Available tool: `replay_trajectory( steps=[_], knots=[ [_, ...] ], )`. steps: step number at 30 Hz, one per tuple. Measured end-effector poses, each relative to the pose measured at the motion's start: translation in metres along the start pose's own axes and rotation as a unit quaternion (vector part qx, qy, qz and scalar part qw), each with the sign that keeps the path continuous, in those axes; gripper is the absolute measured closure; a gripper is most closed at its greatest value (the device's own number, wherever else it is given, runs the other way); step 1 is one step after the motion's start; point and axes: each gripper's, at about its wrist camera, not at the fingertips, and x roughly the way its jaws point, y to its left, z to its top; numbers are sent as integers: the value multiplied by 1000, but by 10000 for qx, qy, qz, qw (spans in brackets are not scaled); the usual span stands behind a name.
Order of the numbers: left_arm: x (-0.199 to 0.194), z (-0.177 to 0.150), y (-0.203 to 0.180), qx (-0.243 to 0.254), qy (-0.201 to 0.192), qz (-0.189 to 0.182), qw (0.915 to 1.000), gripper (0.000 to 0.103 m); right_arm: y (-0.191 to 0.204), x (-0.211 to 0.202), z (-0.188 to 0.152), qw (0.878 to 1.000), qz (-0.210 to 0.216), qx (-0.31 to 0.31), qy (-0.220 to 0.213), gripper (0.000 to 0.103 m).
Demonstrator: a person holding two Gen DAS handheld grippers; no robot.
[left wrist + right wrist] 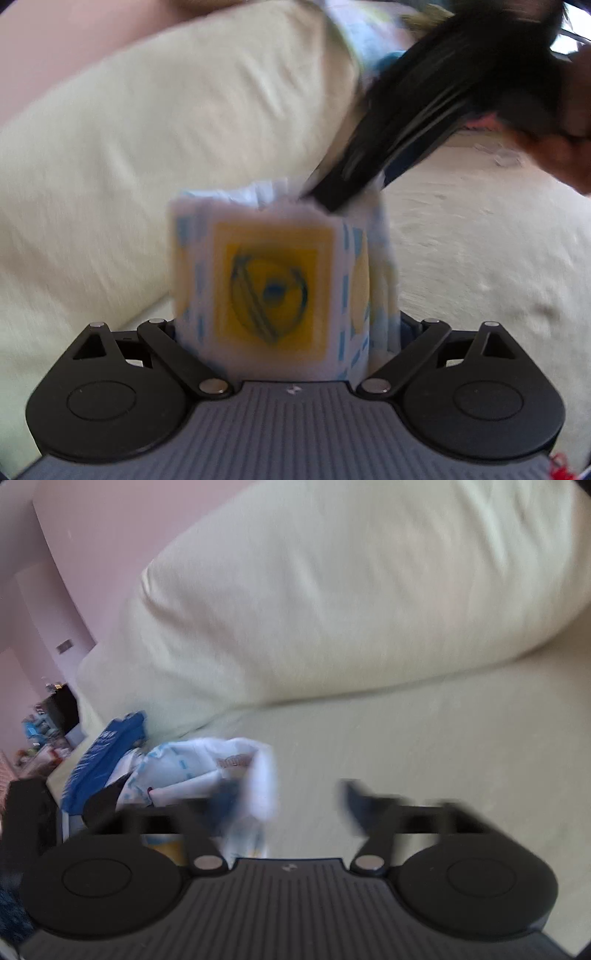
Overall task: Fold shopping bag
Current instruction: 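Open the left gripper and drop the folded bag onto the sofa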
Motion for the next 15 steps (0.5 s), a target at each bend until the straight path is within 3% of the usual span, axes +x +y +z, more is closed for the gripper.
replay_trajectory(
  steps=[2,8,11,12,13,14,15],
  knots=[
    [-3,-5,2,-43,-34,47,10000,7,4,4,-8,9991,-407,-89,-112,91],
    [-17,-18,29,-583,19,234,9980,2,-14,11,1,9892,-1007,675,-824,92],
    [-24,-35,53,-829,312,720,9935,2,-31,18,14,9736,-1462,1178,-1295,91],
    [-23,-43,68,-1159,473,885,9882,2,-35,21,18,9708,-1605,1135,-1375,88],
    [-20,-48,78,-1462,538,994,9828,2,-40,24,21,9677,-1746,1091,-1454,76],
    [-17,-53,90,-1780,601,1107,9759,2,-44,27,24,9643,-1888,1047,-1533,53],
    [-13,-65,111,-2377,640,1301,9604,2,-47,29,25,9614,-2037,911,-1612,44]
  ],
)
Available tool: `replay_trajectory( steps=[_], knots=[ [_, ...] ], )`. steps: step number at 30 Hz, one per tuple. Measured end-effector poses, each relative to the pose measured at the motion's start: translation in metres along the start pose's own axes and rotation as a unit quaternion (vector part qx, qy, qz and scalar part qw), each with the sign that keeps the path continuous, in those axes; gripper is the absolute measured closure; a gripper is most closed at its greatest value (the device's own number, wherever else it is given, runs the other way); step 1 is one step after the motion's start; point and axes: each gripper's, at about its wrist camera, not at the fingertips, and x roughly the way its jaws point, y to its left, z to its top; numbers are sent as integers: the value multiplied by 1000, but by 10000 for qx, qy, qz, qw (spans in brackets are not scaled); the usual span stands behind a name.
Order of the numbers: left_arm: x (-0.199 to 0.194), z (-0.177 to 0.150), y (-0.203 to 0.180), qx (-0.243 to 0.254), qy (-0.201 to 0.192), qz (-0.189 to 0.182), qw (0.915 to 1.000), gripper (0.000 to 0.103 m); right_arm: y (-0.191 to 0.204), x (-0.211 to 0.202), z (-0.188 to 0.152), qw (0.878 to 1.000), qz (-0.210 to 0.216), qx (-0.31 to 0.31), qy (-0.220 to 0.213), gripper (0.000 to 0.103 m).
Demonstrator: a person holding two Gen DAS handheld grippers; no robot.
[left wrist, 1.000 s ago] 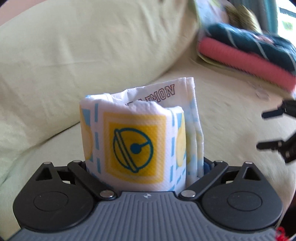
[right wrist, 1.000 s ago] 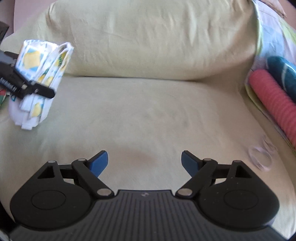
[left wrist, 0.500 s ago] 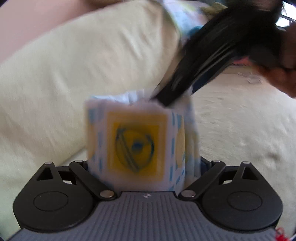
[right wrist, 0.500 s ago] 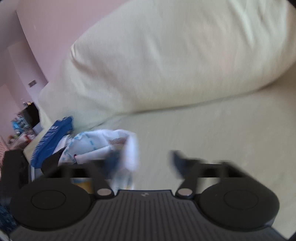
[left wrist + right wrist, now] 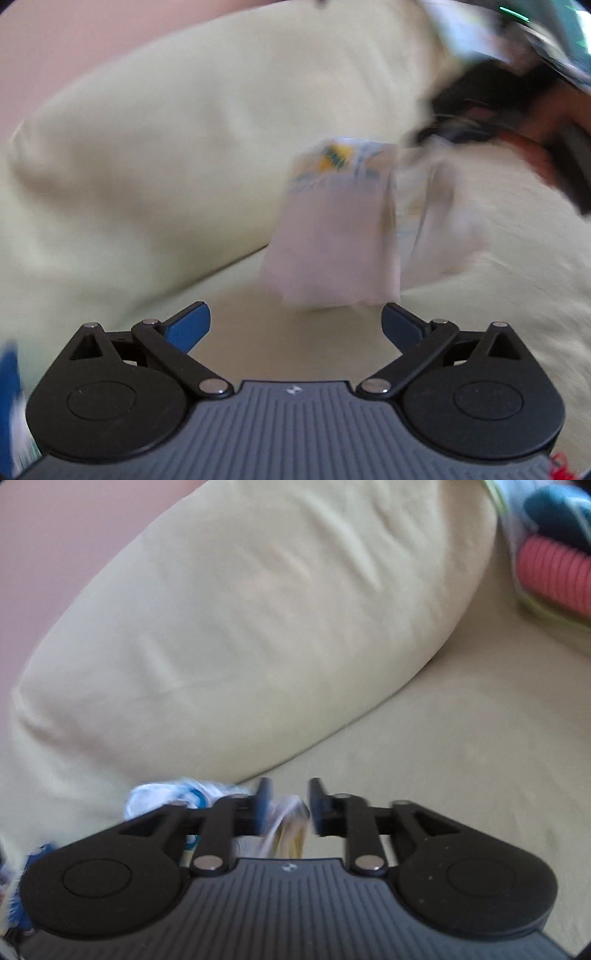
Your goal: Fold shopping bag
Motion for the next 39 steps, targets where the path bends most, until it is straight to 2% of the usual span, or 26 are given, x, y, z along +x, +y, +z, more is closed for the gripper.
replay_trajectory(
  steps=[1,2,3,5,6,9,12,13,14,15,16,17,19,22,27,29,31,35,39],
  knots=[
    [6,-1,12,-344,-10,113,9993,2,0,-6,-3,9991,-98,-378,-175,36],
    [8,-2,16,-460,-16,153,9988,2,-1,-12,-6,9963,-196,-754,-349,35],
    [18,-5,30,-840,-23,282,9961,1,-4,-18,-9,9926,-310,-1054,-525,35],
    [32,-10,43,-1243,-4,477,9911,1,-22,-33,-14,9871,-632,-1196,-858,33],
    [43,-14,49,-1454,21,564,9878,1,-34,-35,-14,9858,-853,-1152,-872,33],
    [68,-21,61,-1797,222,634,9814,1,-65,-21,-19,9721,-1721,-1507,-520,33],
    [89,-32,68,-1962,495,775,9762,1,-82,7,-32,9547,-2131,-2077,20,33],
    [98,-38,69,-1956,653,800,9752,1,-82,18,-34,9483,-2284,-2198,168,29],
    [102,-41,71,-1955,737,793,9747,0,-82,28,-36,9413,-2436,-2317,315,18],
    [111,-43,75,-2053,903,728,9718,0,-81,36,-38,9344,-2574,-2425,421,12],
    [119,-45,79,-2149,1058,664,9686,0,-80,39,-36,9292,-2682,-2506,422,1],
    [117,-45,81,-2222,1049,627,9673,0,-80,42,-36,9255,-2755,-2562,434,1],
    [115,-51,86,-2397,1012,507,9642,0,-83,43,-37,9300,-2690,-2461,465,1],
    [117,-51,83,-2314,1024,566,9658,0,-89,41,-33,9408,-2534,-2192,512,1],
    [114,-51,82,-2317,1039,568,9656,0,-127,41,-21,9730,-1900,-1107,706,0],
    [114,-50,82,-2314,1048,576,9655,0,-132,35,-21,9788,-1733,-919,581,0],
    [115,-51,84,-2330,1048,572,9651,0,-132,35,-22,9783,-1749,-940,597,0],
    [114,-51,84,-2340,1049,568,9649,0,-118,43,-26,9667,-2053,-1353,708,0],
    [114,-52,83,-2341,1049,570,9648,0,-125,38,-21,9730,-1896,-1128,678,0]
  ],
)
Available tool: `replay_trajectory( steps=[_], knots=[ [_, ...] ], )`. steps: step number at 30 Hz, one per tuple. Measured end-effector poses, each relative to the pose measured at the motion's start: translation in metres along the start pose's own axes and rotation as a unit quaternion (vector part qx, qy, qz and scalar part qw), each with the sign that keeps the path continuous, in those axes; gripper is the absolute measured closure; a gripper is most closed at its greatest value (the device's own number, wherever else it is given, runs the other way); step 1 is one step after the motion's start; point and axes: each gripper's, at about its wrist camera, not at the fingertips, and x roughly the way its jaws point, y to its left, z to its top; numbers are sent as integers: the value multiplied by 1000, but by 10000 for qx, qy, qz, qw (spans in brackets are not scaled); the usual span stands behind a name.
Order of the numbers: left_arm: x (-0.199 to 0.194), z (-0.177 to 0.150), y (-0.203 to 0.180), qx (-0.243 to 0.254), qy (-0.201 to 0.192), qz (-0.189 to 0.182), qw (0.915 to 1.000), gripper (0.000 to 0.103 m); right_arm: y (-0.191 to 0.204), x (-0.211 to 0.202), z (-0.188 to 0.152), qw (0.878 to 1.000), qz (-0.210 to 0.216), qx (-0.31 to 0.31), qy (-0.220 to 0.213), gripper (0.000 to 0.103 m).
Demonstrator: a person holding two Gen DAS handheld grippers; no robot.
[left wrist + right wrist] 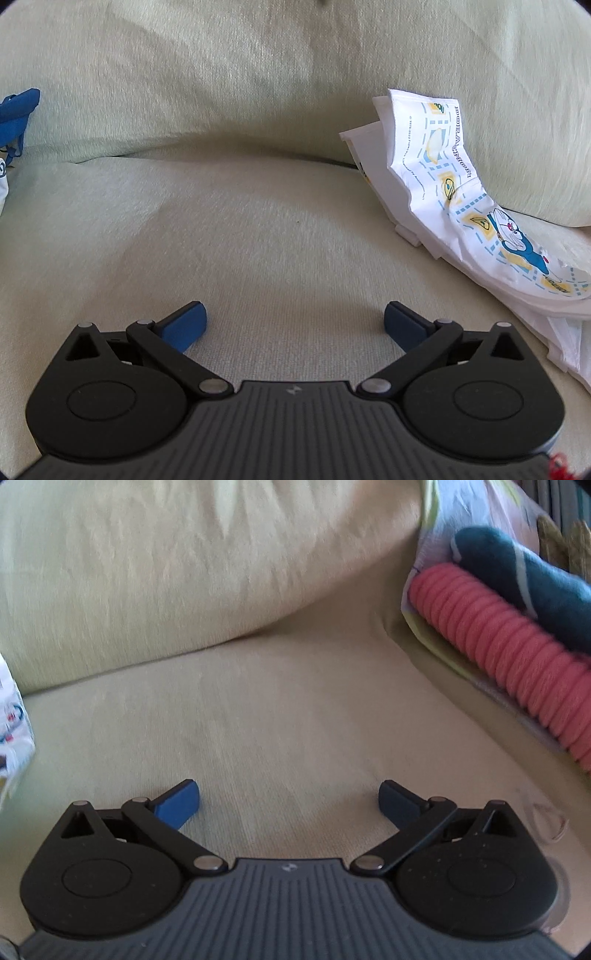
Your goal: Fold shopping bag
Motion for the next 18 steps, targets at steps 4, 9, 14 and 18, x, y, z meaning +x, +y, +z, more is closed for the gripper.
replay_trajectory(
  steps=[4,9,14,18],
  knots=[
    [0,0,0,2,0,-1,10000,0,5,0,1,9999,-102,-129,28,0],
    [2,2,-1,10,-1,-9,10000,0,3,-1,1,9999,-73,-94,25,0],
    [4,3,0,17,0,-31,10000,0,3,-1,1,9999,-71,-94,25,0],
    [3,2,-1,17,-1,-30,10000,0,4,0,2,9999,-67,-96,23,0]
  ],
)
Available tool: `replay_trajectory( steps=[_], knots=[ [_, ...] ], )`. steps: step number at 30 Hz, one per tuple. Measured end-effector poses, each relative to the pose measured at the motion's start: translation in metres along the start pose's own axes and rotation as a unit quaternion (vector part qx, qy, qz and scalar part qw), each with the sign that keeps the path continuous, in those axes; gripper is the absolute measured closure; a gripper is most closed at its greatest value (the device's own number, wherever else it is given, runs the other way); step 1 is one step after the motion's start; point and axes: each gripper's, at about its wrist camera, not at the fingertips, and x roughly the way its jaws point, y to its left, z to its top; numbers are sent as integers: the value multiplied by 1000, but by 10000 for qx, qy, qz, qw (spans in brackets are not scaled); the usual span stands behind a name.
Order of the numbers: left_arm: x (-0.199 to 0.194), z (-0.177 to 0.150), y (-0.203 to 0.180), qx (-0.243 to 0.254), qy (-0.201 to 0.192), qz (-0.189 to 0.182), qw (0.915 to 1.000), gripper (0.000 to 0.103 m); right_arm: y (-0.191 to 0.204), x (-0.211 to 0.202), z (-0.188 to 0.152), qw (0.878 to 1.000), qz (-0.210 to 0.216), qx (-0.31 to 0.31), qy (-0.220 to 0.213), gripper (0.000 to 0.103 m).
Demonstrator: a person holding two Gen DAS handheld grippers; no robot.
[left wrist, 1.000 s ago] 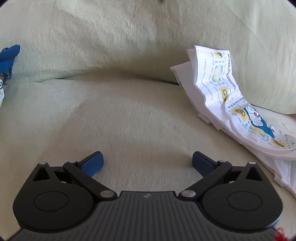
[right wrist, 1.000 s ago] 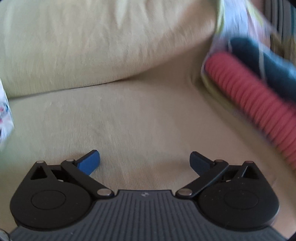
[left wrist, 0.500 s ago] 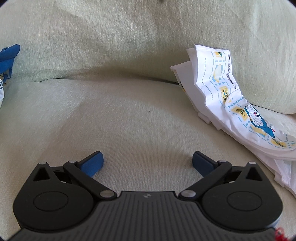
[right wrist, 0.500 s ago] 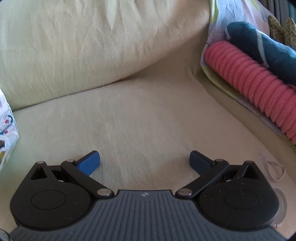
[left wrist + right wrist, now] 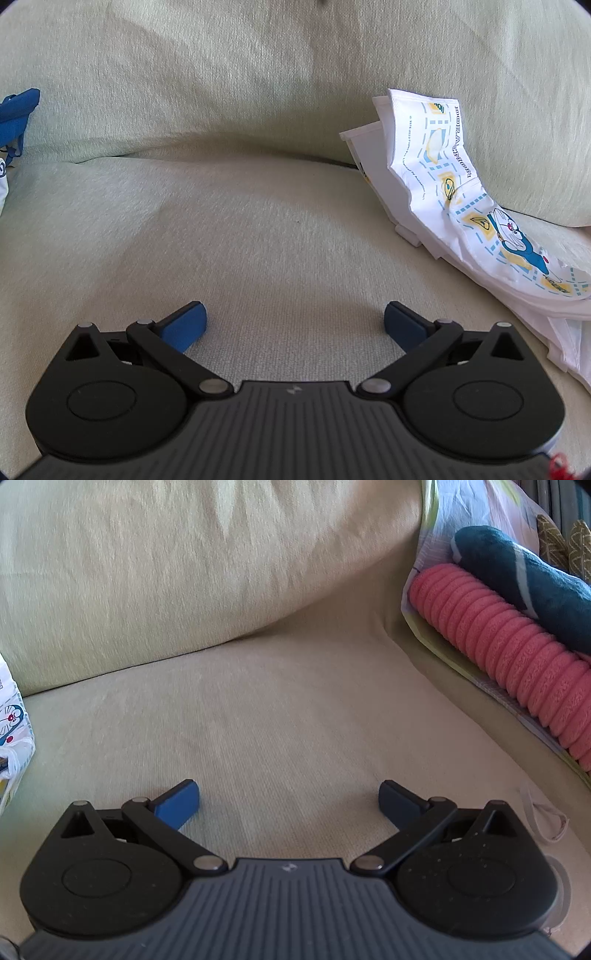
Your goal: Fold shopping bag
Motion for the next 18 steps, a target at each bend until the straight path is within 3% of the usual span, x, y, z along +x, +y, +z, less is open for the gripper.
replay_trajectory(
  steps=[18],
  knots=[
    [-2,-2,0,-9,-1,13,10000,0,-1,0,-1,10000,3,-13,-7,0]
  ],
)
